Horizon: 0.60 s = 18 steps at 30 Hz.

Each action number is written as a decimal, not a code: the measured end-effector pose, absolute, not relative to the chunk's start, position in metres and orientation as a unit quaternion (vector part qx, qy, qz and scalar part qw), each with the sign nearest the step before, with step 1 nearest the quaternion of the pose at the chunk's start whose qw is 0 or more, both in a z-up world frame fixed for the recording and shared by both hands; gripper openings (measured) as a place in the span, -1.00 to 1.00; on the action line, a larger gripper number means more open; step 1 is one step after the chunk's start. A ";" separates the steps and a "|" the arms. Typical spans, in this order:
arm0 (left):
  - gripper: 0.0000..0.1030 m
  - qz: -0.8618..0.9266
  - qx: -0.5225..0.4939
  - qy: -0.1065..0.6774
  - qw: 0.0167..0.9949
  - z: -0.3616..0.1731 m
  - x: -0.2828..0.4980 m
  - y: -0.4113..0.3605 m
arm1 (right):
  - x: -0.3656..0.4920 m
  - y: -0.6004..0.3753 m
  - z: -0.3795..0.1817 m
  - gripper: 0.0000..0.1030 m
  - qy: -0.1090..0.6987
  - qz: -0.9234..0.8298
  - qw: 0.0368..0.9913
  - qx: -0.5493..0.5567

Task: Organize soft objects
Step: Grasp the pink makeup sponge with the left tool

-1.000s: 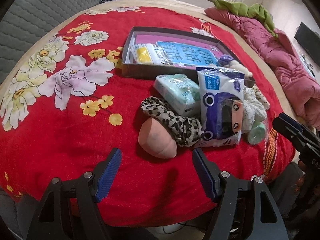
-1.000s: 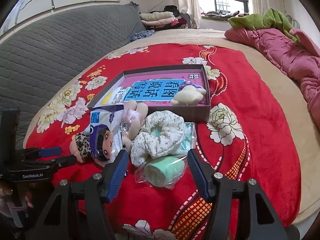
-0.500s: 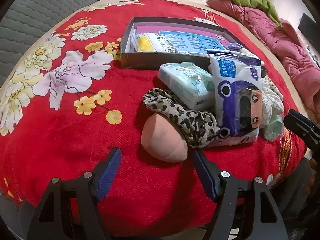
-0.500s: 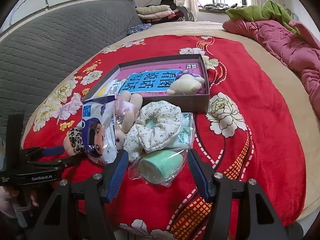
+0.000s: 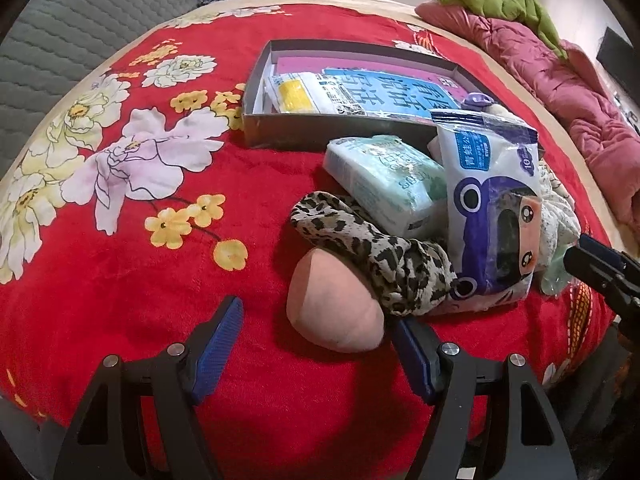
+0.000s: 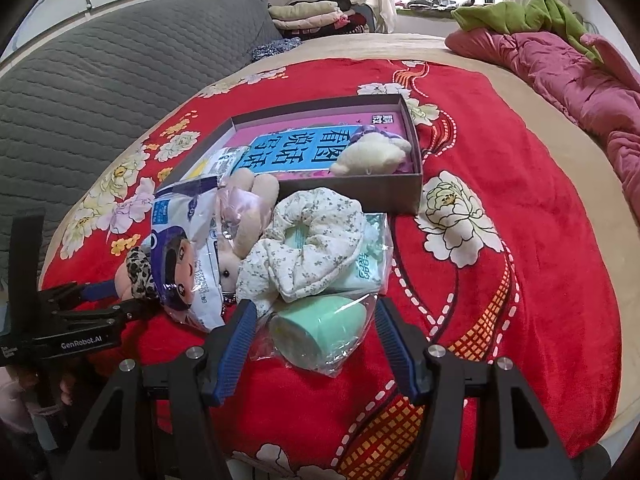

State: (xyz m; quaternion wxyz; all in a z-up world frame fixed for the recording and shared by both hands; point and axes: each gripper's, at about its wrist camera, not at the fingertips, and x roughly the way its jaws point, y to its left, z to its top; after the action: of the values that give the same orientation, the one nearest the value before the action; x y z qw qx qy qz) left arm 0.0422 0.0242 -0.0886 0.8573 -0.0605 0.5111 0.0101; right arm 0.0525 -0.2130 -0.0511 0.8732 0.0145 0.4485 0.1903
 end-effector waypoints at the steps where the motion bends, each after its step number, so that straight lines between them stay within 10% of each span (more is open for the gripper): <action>1: 0.45 0.009 -0.061 0.511 0.858 -0.088 0.042 0.024 | 0.053 -0.213 -0.052 0.18 0.450 0.191 0.873 0.015; 18: 0.45 0.005 -0.086 0.506 0.858 -0.085 0.032 0.039 | 0.064 -0.208 -0.070 0.20 0.467 0.205 0.860 0.020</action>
State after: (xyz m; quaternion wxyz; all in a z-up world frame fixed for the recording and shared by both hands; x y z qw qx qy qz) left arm 0.0323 0.0392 -0.0846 0.8580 -0.0863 0.5063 0.0052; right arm 0.0643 -0.2083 -0.0696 0.8599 0.0200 0.4672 0.2046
